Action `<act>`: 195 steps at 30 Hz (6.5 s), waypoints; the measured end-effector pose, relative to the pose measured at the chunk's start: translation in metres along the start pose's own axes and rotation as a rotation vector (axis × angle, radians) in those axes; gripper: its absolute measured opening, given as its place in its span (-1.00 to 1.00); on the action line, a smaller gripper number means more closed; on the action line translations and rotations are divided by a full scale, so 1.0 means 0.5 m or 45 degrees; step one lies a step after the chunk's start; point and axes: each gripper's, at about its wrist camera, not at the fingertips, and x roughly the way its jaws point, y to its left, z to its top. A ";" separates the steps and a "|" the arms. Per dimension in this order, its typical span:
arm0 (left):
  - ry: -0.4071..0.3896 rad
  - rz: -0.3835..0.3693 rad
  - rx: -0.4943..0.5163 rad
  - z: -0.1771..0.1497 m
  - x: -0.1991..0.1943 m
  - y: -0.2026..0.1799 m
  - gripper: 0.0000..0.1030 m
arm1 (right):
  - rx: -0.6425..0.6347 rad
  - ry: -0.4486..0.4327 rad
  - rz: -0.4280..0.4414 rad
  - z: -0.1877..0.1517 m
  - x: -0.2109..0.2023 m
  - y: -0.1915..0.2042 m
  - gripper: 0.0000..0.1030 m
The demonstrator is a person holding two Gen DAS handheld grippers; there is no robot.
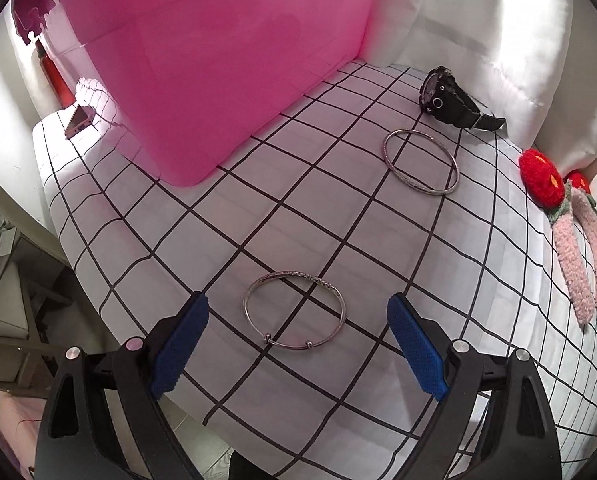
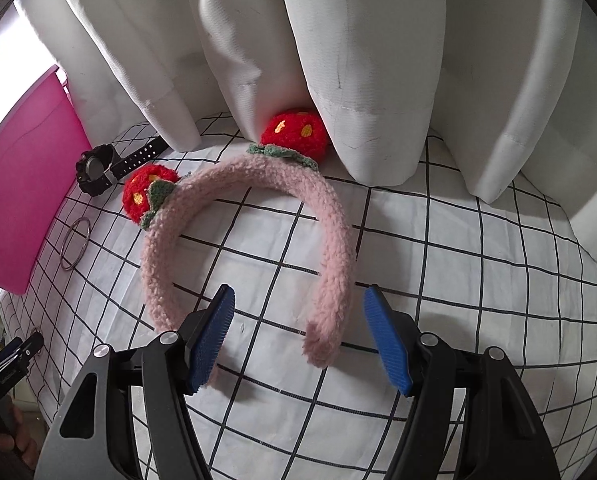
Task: Organize jewelry
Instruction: 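Grasp the pink strawberry headband with the right gripper while the left gripper grasps a silver bangle, then carry the headband and bangle into the pink tub and open both grippers, then withdraw both tools from the tub toward the black watch and remaining bangle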
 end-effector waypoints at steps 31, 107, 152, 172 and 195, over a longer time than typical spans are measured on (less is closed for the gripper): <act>-0.157 0.067 -0.089 -0.015 0.024 -0.009 0.89 | -0.193 -0.074 -0.091 0.078 0.121 0.023 0.61; -0.701 -0.276 0.125 0.220 -0.374 0.097 -0.02 | -0.180 -0.620 0.168 0.105 -0.341 0.311 -0.82; -0.451 -0.061 -0.040 0.424 -0.119 0.388 0.52 | -0.568 -0.296 0.101 0.310 -0.047 0.862 -0.14; -0.436 -0.056 -0.081 0.408 -0.141 0.393 0.71 | -0.461 -0.394 0.186 0.304 -0.132 0.817 0.23; -0.465 -0.138 -0.055 0.333 -0.226 0.311 0.74 | -0.297 -0.437 0.233 0.191 -0.221 0.610 0.26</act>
